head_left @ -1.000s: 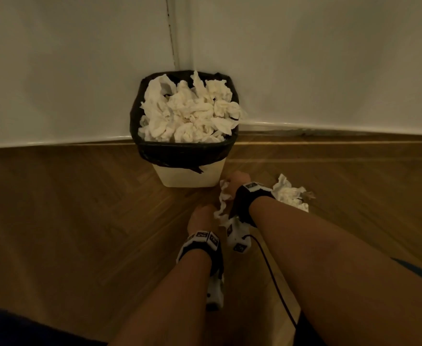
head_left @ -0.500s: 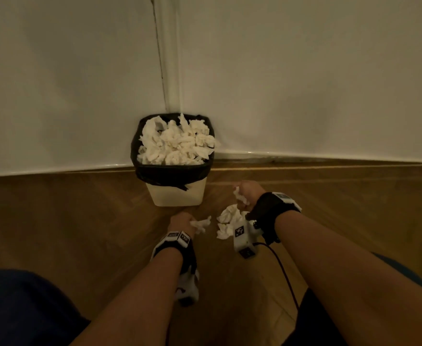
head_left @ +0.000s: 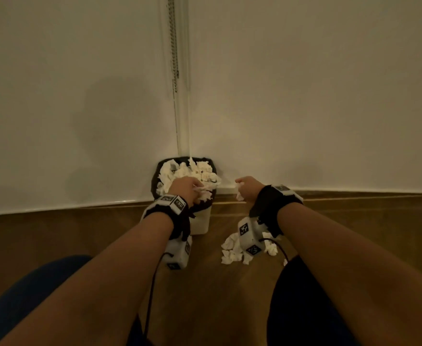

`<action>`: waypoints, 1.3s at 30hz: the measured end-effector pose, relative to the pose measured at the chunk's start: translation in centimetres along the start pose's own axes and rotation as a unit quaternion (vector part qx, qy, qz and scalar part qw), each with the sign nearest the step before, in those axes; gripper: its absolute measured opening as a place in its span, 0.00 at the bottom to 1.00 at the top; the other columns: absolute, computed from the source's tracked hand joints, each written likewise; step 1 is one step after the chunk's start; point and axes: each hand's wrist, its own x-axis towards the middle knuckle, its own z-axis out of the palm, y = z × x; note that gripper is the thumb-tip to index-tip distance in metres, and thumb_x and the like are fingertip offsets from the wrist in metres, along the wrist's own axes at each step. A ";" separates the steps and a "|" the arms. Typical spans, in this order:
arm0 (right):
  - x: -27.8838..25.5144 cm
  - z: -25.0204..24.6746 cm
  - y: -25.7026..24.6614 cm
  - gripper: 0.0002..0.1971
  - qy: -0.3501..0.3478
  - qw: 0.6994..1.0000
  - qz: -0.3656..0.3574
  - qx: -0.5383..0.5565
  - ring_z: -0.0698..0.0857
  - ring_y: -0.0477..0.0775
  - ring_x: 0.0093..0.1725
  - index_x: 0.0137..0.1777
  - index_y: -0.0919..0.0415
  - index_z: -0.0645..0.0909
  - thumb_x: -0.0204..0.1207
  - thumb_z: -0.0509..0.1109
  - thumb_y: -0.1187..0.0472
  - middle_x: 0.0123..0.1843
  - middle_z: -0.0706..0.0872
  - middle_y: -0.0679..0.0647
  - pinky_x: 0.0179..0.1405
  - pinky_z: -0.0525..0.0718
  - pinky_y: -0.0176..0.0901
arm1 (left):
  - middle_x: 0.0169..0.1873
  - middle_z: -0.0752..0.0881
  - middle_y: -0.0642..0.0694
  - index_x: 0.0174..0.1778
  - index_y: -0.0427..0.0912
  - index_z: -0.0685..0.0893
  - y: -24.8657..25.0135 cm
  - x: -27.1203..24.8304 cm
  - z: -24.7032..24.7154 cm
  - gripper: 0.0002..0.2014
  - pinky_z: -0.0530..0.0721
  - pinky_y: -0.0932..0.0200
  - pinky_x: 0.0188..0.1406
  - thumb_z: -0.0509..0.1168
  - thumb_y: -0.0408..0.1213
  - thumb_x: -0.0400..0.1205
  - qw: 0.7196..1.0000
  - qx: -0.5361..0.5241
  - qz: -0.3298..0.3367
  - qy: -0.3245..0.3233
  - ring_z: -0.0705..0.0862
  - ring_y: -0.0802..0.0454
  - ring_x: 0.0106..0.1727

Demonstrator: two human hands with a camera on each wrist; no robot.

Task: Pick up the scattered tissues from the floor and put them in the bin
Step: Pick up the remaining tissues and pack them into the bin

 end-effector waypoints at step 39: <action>16.3 8.0 -8.0 0.14 -0.029 0.891 -0.151 -0.427 0.84 0.61 0.57 0.60 0.68 0.82 0.80 0.65 0.60 0.61 0.85 0.64 0.49 0.77 0.43 | 0.60 0.83 0.36 0.57 0.31 0.82 -4.1 18.4 2.8 0.12 0.79 0.51 0.54 0.56 0.32 0.85 0.970 0.221 -0.044 -0.088 0.82 0.40 0.60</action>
